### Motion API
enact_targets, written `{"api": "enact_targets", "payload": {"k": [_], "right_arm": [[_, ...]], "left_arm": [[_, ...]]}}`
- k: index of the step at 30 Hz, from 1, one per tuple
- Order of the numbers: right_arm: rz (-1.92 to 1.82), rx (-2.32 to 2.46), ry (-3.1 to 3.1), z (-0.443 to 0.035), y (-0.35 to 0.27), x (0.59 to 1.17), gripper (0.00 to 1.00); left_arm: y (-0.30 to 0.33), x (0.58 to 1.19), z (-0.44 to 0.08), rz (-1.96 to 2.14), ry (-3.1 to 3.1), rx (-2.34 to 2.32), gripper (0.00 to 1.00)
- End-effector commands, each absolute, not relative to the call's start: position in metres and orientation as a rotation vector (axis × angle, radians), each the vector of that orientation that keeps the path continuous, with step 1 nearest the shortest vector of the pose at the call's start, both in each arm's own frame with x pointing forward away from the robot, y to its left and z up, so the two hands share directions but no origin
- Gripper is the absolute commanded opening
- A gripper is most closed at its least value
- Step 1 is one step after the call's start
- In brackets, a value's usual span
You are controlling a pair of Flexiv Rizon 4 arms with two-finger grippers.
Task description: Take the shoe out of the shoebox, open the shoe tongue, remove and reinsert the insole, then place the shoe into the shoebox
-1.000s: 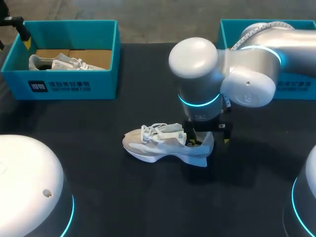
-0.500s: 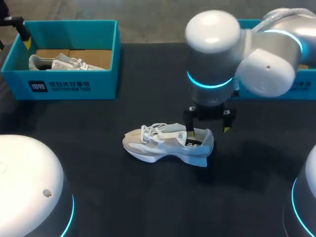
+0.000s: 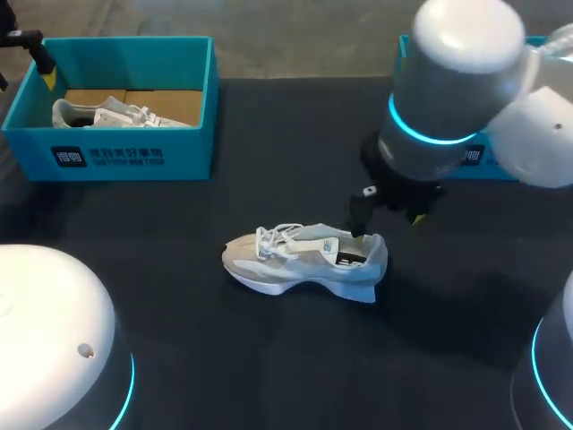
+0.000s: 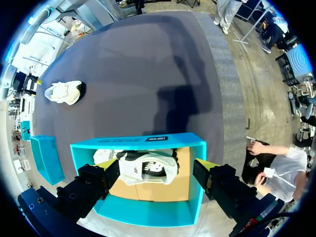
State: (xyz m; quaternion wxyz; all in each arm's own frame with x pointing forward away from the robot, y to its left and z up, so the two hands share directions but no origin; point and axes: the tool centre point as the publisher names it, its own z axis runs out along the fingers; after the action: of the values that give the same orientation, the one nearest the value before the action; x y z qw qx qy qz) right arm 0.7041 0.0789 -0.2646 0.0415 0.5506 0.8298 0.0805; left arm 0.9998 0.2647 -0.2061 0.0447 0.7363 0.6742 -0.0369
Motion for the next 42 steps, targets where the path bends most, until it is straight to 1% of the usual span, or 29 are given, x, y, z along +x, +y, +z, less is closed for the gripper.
{"api": "enact_targets", "payload": {"k": [1, 13, 32, 42], "right_arm": [[0.47, 1.644, 2.721, -0.256, 0.069, 0.695, 1.0], [0.661, 1.189, 2.914, -0.229, 0.074, 0.679, 1.0], [0.675, 1.148, 2.888, -0.225, 0.075, 0.681, 1.0], [0.82, 0.905, 2.708, -0.241, 0.039, 0.691, 1.0]], "left_arm": [[0.265, 0.999, -0.206, -0.108, 2.058, 2.25, 1.0], [0.265, 0.999, -0.206, -0.108, 2.058, 2.25, 1.0], [0.265, 0.999, -0.206, -0.108, 2.058, 2.25, 1.0], [0.265, 0.999, -0.206, -0.108, 2.058, 2.25, 1.0]]}}
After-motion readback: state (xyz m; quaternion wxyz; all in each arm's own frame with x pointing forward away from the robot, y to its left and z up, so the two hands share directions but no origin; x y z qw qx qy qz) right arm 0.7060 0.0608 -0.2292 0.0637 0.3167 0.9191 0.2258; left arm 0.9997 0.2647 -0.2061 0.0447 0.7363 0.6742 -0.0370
